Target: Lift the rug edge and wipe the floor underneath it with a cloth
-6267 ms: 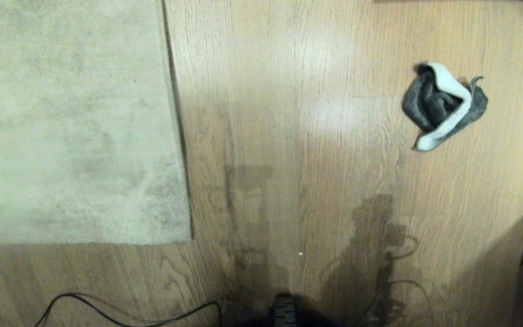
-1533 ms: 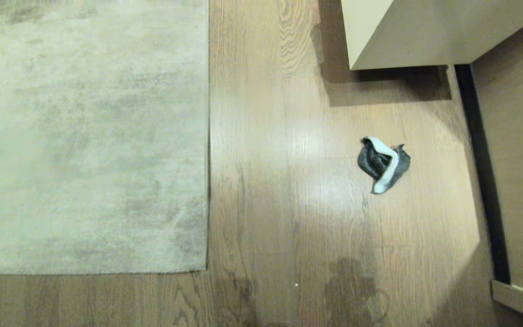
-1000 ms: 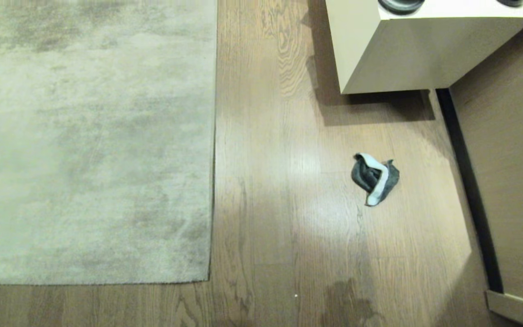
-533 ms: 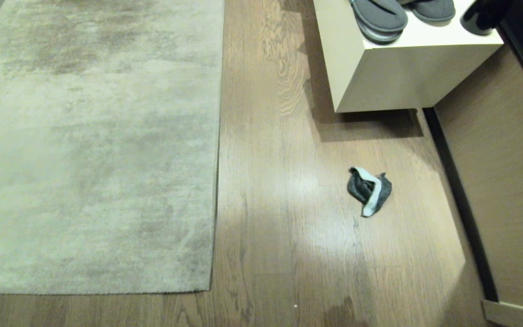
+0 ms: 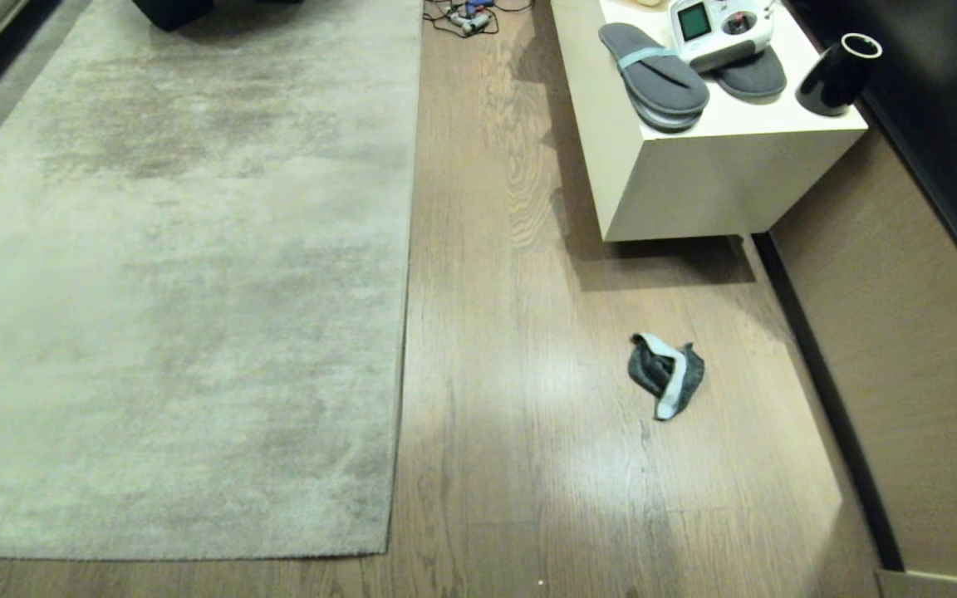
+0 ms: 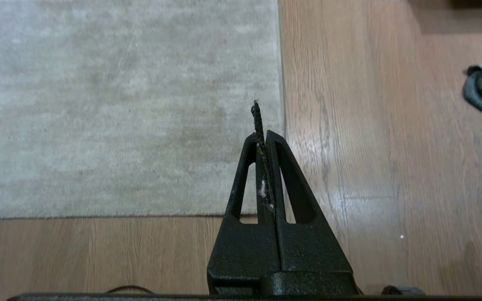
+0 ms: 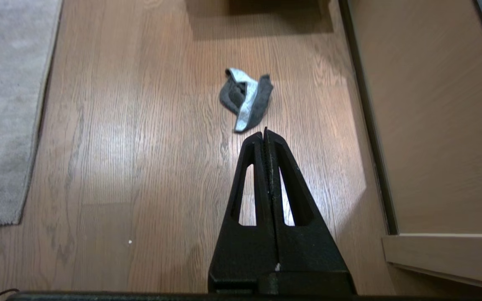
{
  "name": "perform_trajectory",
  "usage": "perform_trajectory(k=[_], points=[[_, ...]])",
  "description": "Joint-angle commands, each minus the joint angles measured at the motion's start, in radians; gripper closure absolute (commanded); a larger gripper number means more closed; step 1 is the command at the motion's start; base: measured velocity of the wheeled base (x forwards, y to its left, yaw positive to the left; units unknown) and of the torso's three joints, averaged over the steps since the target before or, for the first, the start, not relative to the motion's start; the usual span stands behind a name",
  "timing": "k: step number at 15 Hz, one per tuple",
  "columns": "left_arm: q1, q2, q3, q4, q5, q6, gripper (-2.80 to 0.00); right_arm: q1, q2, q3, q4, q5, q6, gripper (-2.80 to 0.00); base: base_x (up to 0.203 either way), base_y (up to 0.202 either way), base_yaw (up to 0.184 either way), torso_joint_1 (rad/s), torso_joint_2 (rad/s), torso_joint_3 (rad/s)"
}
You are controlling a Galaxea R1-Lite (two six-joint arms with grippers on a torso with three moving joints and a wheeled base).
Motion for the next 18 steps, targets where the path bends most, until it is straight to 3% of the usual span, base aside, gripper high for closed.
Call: perform_trajectory(k=[1, 18], points=[[0.000, 0.001, 0.000, -0.001, 0.002, -0.001, 0.00, 0.000, 0.001, 0.000, -0.001, 0.000, -0.001, 0.00, 0.000, 0.000, 0.000, 0.006, -0.01, 0.203], [0.000, 0.001, 0.000, -0.001, 0.002, -0.001, 0.00, 0.000, 0.001, 0.000, -0.001, 0.000, -0.001, 0.00, 0.000, 0.000, 0.000, 0.001, 0.00, 0.202]])
